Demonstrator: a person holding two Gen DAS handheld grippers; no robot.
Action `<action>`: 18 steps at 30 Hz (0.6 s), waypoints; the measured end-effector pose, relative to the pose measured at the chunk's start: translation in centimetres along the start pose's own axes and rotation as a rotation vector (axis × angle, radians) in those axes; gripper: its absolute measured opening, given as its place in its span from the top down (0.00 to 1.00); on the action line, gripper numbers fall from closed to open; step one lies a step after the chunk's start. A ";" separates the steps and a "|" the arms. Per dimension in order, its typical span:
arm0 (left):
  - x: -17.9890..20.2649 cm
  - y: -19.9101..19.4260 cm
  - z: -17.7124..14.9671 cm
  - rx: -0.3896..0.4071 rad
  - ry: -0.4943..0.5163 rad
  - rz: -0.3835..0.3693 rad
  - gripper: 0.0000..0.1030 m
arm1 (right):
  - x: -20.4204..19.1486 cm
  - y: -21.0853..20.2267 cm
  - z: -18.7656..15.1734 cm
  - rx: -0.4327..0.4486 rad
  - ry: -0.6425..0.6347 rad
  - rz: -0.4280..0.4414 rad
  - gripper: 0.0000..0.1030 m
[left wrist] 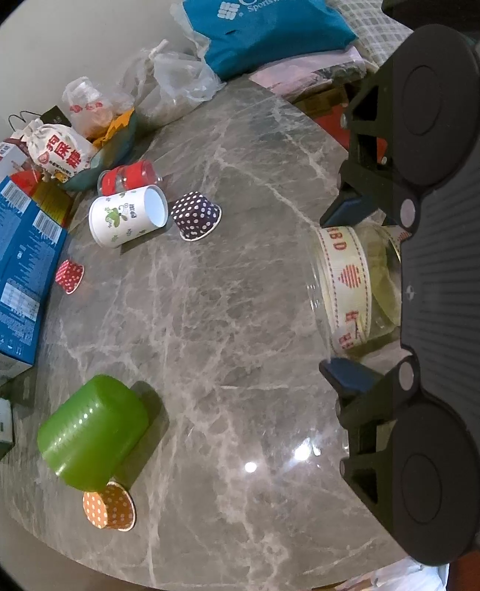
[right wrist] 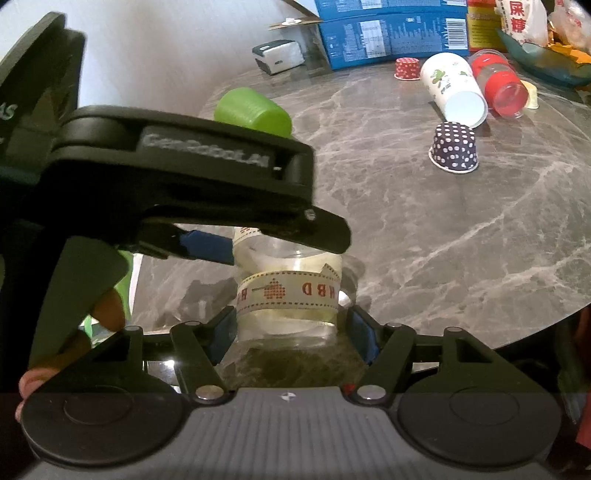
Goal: Flip cup upright
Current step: 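Close the left tool on the clear cup while the right tool releases it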
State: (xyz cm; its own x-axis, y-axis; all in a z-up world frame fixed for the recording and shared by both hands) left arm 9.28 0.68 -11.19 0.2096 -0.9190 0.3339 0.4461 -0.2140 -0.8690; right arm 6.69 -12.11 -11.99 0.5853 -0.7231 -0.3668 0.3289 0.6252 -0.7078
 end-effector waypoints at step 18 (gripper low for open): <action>0.6 -1.0 -0.5 0.080 0.083 -0.006 0.28 | 5.0 -8.9 -2.1 0.290 0.110 0.018 0.01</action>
State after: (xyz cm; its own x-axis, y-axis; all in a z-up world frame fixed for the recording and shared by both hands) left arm 8.51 0.18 -10.30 0.1358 -0.9427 0.3048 0.5161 -0.1953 -0.8340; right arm 5.14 -21.89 -8.78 0.5146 -0.7288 -0.4518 0.5263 0.6844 -0.5046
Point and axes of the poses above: each gripper's, at about its wrist camera, not at the fingertips, and y roughly the way its jaws point, x to its right, z to its top, the point moved 4 cm from there along y, roughly the way its jaws point, and after that the axes turned 7 degrees about z, right-handed, at the moved point
